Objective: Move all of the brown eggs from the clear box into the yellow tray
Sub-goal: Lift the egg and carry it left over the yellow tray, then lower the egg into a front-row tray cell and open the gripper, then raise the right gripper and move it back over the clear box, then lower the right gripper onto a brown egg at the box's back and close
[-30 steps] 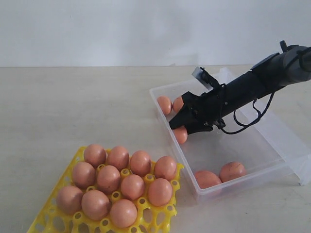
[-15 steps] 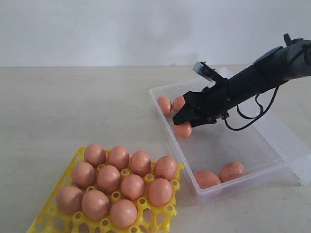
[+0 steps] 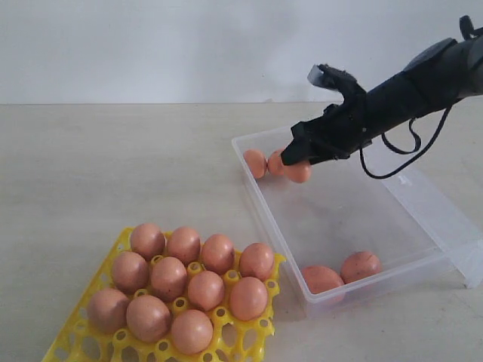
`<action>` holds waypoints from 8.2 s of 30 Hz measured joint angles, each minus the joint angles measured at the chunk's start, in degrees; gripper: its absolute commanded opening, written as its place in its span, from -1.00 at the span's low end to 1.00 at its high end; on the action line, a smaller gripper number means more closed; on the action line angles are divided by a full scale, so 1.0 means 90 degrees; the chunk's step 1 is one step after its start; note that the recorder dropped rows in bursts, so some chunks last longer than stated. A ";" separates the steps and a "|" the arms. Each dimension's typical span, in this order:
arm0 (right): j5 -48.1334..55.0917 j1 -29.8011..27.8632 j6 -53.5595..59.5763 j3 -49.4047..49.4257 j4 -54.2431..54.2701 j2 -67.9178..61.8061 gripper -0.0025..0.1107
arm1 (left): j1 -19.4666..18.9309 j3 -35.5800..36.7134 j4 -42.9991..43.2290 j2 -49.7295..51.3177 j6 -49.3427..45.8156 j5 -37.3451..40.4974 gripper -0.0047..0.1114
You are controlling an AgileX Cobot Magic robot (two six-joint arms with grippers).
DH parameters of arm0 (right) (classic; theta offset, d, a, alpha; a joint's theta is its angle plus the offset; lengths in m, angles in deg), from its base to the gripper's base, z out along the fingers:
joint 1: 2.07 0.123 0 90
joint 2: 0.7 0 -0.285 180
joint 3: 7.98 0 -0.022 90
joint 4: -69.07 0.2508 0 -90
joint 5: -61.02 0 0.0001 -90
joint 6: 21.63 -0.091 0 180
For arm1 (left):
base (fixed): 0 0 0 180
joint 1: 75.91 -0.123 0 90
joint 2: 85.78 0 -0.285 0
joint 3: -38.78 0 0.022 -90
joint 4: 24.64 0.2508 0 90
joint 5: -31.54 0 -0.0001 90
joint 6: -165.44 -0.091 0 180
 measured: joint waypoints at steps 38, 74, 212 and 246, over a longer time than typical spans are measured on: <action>-0.2630 0.2001 0.5668 0.3432 0.4022 0.4385 -0.96 | 0.0000 0.0000 0.0000 0.0000 0.0000 0.0000 -0.85; -1.1064 0.4433 0.2678 0.3448 0.1655 0.4401 -0.96 | 0.0000 0.0000 0.0000 0.0000 0.0000 0.0000 -0.85; -0.0099 0.0873 -0.5951 -0.0531 -0.5169 0.0919 -0.96 | 0.0000 0.0000 0.0000 0.0000 0.0000 0.0000 -0.85; -0.0298 0.0551 -0.5937 -0.1399 -0.2522 -0.0699 -0.08 | 0.0000 0.0000 0.0000 0.0000 0.0000 0.0000 -0.85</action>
